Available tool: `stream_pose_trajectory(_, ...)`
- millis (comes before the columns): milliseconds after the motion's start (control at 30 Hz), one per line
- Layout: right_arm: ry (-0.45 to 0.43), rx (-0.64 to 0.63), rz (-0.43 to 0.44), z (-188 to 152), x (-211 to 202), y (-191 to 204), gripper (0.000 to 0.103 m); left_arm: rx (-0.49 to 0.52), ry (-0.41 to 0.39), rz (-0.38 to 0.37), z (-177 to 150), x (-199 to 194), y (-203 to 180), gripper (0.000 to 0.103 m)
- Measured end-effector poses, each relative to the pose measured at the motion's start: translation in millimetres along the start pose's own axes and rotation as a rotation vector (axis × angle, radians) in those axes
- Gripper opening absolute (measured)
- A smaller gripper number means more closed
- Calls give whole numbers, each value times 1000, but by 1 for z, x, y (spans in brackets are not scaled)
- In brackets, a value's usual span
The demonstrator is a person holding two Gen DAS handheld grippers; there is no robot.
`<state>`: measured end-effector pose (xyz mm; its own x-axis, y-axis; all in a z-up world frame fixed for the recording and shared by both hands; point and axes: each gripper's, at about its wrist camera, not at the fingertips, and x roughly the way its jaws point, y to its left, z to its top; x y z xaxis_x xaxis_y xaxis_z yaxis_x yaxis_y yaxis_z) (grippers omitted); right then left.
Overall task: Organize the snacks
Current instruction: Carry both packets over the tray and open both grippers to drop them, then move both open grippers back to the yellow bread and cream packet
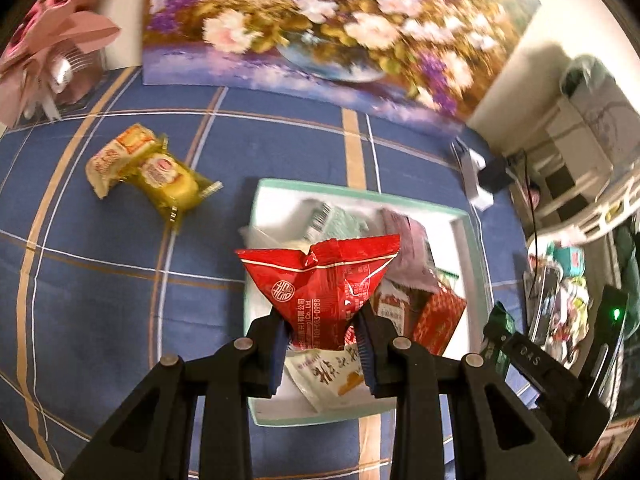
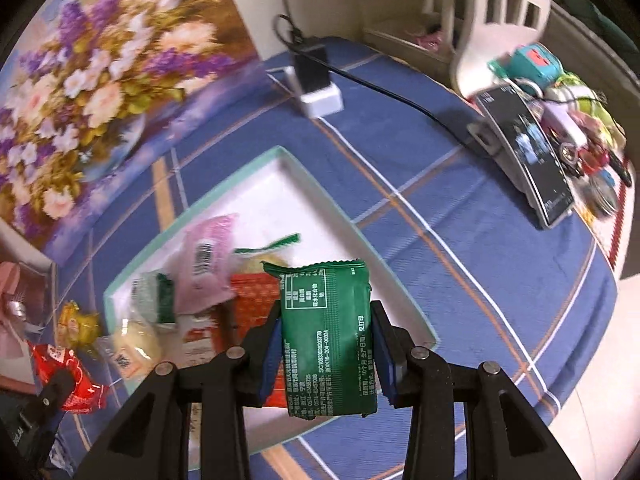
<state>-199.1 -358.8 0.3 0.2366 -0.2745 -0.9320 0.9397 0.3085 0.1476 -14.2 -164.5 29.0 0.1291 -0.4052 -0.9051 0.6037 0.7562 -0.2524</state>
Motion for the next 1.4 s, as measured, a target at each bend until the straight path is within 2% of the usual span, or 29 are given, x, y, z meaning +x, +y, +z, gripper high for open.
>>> stream_pose_trajectory(300,72,-3,2,-7,21,-4,42,122,86,17,-20,28,-39,32)
stream_pose_trajectory(600,87,-9,6,-6,25,0,43,157,127,44,-29,41,-51,33)
stream_pose_trajectory(633,88,-8,7,-6,26,0,43,157,128,47,-29,41,-51,34)
stream_pose_trajectory(700,88,-1,13,-5,26,-1,43,144,138,37,-28,41,-49,46)
stream_pose_trajectory(733,88,3,17,-5,26,-1,43,135,141,30,-27,41,-48,57)
stream_pose_trajectory(767,87,4,22,-4,25,-2,43,129,143,26,-27,40,-48,61)
stream_pose_trajectory(933,73,2,28,-3,20,0,43,139,122,27,-24,32,-51,62)
stream_pose_trajectory(1233,46,-13,44,0,8,4,44,101,54,28,-13,10,-42,75)
stream_pose_trajectory(1300,46,-17,56,0,7,6,47,72,44,44,-10,9,-35,79)
stream_pose_trajectory(1367,46,-27,69,0,6,9,59,39,31,82,-8,8,-27,79)
stream_pose_trajectory(1400,44,-35,73,0,6,11,61,27,20,104,-6,8,-23,79)
